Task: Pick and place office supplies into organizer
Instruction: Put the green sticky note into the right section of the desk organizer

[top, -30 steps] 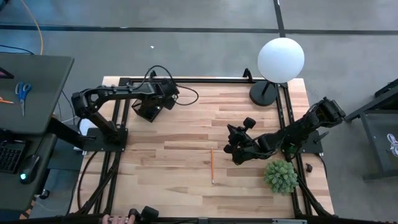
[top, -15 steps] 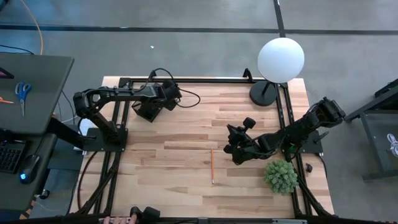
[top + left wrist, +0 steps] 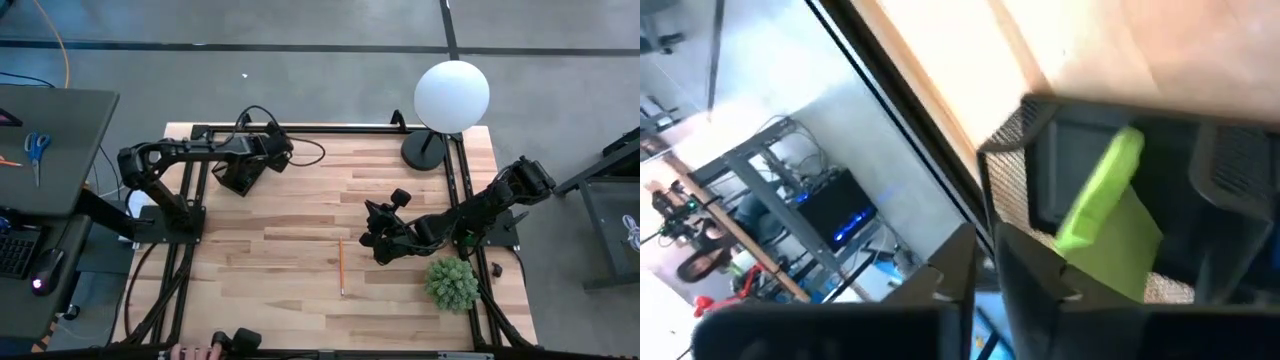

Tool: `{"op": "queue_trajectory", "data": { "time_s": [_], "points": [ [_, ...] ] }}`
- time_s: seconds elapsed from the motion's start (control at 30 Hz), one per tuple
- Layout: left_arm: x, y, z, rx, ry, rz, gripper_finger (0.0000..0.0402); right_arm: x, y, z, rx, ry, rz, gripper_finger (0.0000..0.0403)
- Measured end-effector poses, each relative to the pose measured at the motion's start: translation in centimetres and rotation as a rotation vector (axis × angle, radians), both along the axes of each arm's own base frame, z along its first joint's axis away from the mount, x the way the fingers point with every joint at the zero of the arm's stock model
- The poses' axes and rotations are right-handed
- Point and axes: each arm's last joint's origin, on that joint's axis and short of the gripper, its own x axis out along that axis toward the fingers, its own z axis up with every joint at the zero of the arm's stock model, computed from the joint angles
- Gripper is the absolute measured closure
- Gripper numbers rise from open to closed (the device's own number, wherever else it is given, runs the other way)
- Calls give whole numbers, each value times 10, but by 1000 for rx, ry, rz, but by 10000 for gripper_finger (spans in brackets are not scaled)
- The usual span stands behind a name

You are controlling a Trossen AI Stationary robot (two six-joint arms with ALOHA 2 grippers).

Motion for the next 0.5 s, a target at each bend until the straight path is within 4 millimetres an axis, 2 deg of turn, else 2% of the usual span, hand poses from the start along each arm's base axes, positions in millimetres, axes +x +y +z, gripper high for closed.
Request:
{"op": "queue_trajectory", "data": {
  "time_s": [0.17,0.37,0.5],
  "points": [
    [-1,0,-4,15,54,9,399,0,0,0,5,1,3,387],
    [0,-13,8,181,171,36,386,0,0,0,2,6,4,387],
    [-5,-24,5,81,193,17,385,0,0,0,3,4,4,387]
  ]
}}
